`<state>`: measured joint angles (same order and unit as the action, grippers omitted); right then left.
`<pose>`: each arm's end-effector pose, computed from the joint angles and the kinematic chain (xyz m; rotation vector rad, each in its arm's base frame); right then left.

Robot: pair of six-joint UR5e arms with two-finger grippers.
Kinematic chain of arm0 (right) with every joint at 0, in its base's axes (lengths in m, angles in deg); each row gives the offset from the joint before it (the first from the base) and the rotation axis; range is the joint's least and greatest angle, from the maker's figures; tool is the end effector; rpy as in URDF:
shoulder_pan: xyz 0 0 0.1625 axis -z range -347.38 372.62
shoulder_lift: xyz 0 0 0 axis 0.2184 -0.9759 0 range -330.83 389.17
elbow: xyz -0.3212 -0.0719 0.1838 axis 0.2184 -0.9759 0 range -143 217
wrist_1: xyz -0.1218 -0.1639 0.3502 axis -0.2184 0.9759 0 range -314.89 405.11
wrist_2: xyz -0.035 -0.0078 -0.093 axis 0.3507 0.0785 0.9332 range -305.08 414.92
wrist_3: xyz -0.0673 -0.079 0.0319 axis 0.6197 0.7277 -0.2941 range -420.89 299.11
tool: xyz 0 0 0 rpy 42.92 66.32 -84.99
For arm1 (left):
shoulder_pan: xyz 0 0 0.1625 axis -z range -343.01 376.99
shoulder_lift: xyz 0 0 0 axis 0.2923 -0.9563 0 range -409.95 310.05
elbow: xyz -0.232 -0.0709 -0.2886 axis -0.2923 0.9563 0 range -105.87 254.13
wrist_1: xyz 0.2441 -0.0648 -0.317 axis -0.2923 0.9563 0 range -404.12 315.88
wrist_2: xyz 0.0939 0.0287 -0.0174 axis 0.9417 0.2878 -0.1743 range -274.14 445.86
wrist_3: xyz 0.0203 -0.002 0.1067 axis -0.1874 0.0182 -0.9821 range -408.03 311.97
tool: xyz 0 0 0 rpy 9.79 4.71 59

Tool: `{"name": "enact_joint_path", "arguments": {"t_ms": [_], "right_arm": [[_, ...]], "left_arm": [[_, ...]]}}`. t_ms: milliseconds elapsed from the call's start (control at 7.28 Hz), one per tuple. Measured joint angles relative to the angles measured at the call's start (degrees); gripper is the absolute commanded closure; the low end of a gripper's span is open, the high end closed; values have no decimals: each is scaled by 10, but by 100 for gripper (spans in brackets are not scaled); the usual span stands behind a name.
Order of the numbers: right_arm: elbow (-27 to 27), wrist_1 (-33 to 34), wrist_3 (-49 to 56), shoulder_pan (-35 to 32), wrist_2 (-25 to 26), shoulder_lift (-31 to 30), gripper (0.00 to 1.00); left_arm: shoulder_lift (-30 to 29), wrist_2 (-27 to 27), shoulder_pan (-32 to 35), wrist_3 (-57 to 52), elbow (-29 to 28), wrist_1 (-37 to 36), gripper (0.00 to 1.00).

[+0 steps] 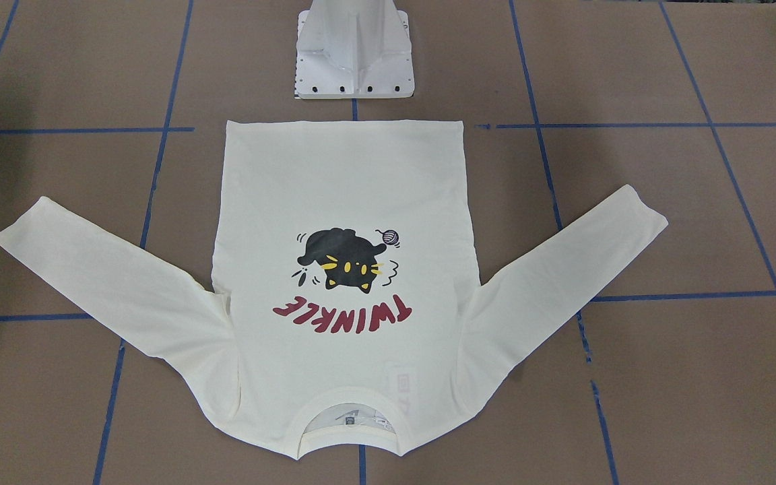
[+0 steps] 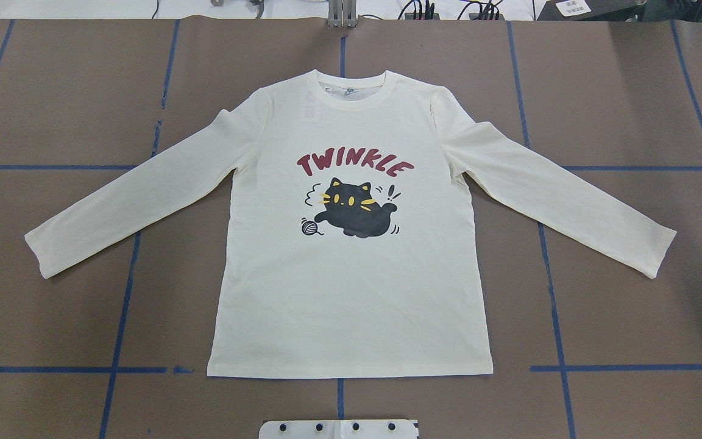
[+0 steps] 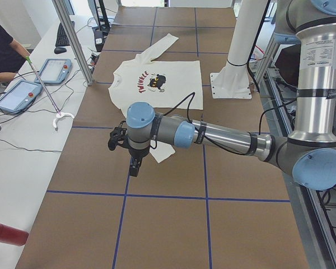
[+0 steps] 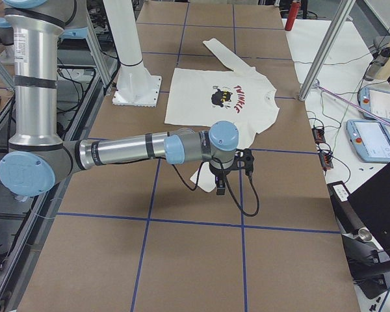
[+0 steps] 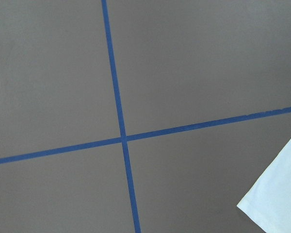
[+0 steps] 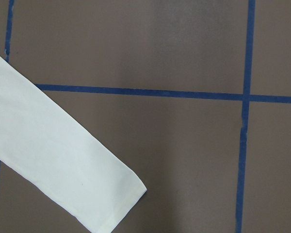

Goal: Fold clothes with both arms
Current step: 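Lower the right gripper onto the nearest sleeve cuff and grasp it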

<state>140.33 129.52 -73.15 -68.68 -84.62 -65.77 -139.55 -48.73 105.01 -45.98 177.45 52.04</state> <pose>-0.0195 -0.4624 0.5266 0.0684 -0.8871 -0.0476 -0.0400 -0.4916 0.4945 0.2887 0.7816 0.1284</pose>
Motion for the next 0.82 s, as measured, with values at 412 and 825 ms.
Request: {"name": "enact_joint_path", "arguments": {"t_ms": [412, 825], "right_arm": [[-7, -243, -211, 130, 98, -58, 0], [-46, -318, -304, 225, 139, -58, 0]], "left_arm": [[-6, -16, -17, 2, -7, 60, 0], [1, -19, -29, 1, -13, 67, 0]]}}
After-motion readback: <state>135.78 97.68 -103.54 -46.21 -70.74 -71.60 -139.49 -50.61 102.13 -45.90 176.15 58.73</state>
